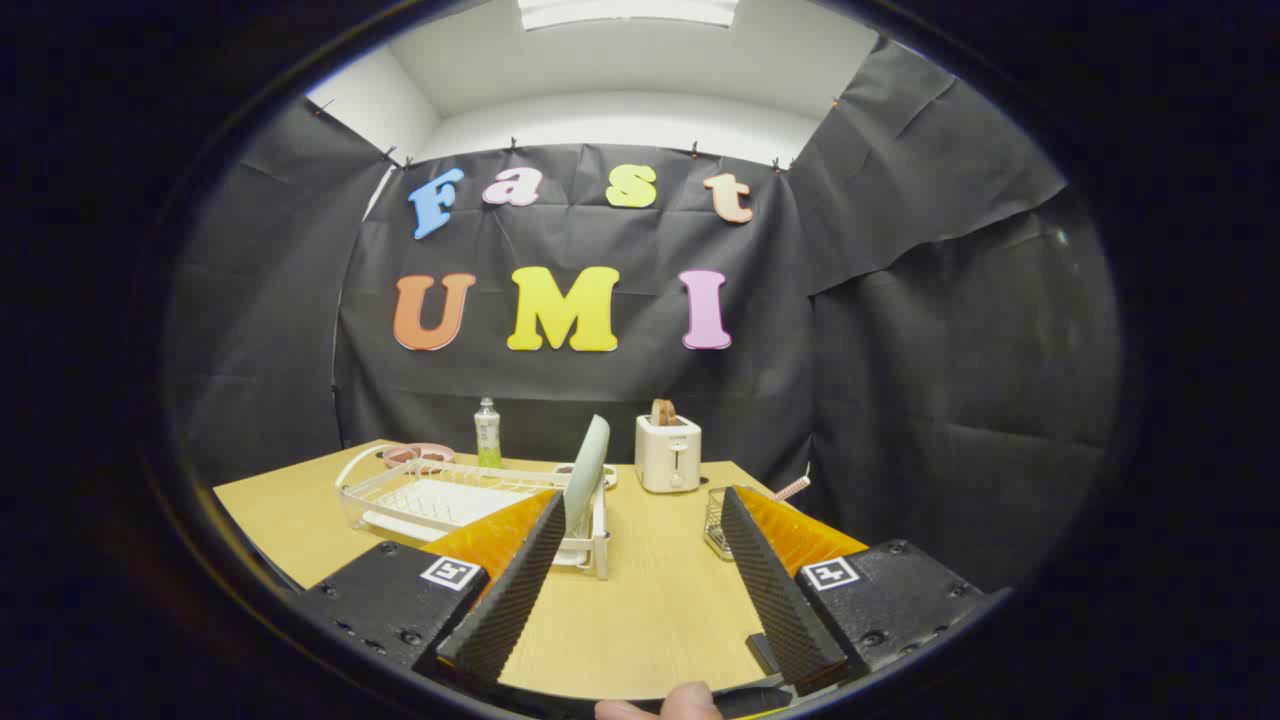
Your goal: Take the plate from the dish rack, then take the spoon from the basket and place it into the plate.
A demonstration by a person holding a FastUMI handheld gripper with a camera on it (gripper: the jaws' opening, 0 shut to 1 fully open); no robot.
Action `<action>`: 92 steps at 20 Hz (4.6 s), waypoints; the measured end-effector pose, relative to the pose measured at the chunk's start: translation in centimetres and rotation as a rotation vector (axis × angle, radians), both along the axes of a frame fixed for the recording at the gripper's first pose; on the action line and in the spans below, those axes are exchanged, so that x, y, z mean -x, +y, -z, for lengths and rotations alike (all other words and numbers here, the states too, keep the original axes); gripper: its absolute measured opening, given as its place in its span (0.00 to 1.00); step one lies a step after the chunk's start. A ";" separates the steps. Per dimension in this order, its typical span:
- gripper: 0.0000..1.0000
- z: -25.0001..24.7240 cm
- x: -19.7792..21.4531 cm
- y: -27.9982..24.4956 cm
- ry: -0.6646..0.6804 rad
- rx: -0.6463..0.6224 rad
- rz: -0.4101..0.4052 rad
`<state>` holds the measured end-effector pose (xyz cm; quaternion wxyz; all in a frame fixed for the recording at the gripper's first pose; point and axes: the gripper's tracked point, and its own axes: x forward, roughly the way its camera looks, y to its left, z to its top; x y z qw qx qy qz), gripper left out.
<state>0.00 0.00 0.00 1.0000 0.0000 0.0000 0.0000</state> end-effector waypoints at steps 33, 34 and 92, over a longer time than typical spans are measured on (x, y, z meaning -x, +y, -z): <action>1.00 -6.2 -12.4 0.7 0.175 0.056 -0.158; 1.00 -7.0 -13.8 0.9 0.183 0.075 -0.162; 0.35 5.2 -8.6 11.0 0.801 -0.205 -0.169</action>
